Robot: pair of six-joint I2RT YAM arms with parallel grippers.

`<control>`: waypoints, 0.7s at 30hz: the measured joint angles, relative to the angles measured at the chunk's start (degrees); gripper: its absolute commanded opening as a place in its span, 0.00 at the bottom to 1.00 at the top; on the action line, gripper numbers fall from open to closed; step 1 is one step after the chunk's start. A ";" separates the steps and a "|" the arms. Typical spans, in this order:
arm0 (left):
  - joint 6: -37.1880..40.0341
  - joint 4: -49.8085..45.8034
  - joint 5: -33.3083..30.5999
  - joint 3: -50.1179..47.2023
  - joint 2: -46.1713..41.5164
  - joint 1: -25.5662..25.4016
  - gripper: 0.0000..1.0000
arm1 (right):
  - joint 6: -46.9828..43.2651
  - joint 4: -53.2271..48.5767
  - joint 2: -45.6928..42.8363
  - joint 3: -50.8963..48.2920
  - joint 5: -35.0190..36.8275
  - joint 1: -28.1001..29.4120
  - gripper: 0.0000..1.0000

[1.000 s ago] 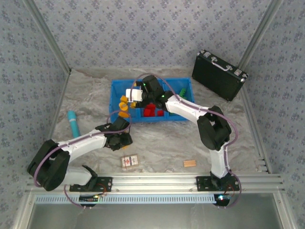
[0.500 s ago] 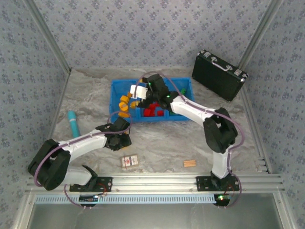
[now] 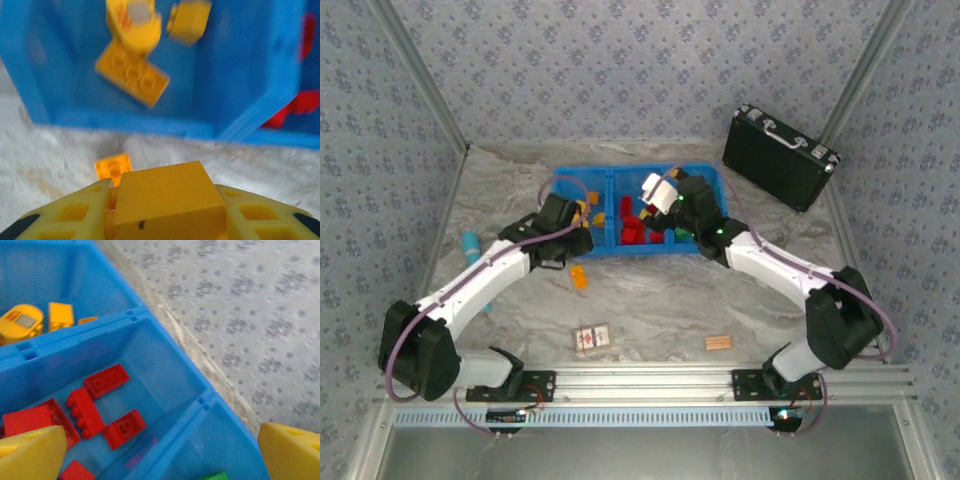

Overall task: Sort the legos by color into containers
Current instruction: Place the lego in the container.

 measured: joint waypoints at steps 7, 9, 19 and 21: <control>7.82 4.09 -0.17 5.20 8.33 3.06 0.39 | 11.65 -6.14 -6.99 2.38 7.39 0.07 0.99; 9.27 5.11 -0.15 5.75 11.10 3.65 0.39 | 14.95 -8.92 -8.41 3.48 7.63 -0.85 0.99; 14.19 9.88 0.02 15.89 24.44 5.53 0.43 | 22.80 -15.52 -25.97 -1.79 1.53 -11.02 0.99; 14.75 10.12 0.02 17.27 25.90 5.55 0.44 | 22.99 -16.37 -27.02 -1.79 1.84 -12.11 0.99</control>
